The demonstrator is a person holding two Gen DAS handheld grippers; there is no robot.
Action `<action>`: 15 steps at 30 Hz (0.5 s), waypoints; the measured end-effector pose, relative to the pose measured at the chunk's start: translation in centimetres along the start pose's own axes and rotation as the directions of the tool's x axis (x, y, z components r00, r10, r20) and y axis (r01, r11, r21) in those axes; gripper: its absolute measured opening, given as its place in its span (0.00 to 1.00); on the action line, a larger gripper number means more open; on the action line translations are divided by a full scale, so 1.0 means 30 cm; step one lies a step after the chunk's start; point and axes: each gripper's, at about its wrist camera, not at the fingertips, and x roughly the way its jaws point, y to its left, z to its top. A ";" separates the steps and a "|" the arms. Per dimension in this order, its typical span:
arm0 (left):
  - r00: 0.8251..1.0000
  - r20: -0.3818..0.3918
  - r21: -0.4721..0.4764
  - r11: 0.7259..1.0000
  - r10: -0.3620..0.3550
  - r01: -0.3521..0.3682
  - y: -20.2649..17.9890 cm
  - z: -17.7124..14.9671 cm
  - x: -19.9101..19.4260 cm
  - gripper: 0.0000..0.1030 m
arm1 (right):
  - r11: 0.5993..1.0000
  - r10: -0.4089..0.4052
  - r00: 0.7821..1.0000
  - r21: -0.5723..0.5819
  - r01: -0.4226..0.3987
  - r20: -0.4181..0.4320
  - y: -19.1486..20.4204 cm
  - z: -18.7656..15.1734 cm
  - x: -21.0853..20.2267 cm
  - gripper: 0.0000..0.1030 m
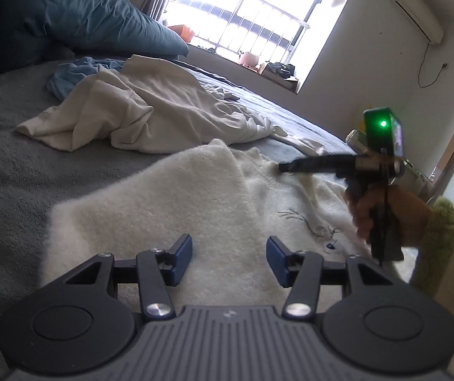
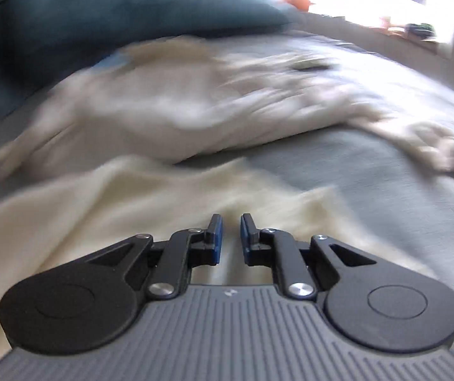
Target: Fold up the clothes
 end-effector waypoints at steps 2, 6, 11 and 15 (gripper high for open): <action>1.000 0.000 0.003 1.000 0.002 -0.002 -0.003 -0.002 0.000 0.52 | 0.999 -0.023 0.999 0.049 0.021 0.047 -0.050 0.014 -0.070 0.13; 1.000 -0.007 0.002 1.000 0.002 -0.002 -0.003 -0.003 0.005 0.54 | 0.992 0.123 0.992 0.018 -0.123 -0.029 -0.066 -0.014 -0.240 0.13; 1.000 -0.011 0.004 1.000 0.004 -0.004 -0.001 -0.004 0.011 0.54 | 0.986 0.104 0.964 -0.104 -0.133 -0.246 -0.045 -0.093 -0.209 0.12; 1.000 -0.008 0.010 1.000 0.007 -0.007 -0.004 -0.006 0.011 0.55 | 1.000 0.000 0.976 -0.020 -0.005 -0.216 -0.168 -0.067 -0.081 0.08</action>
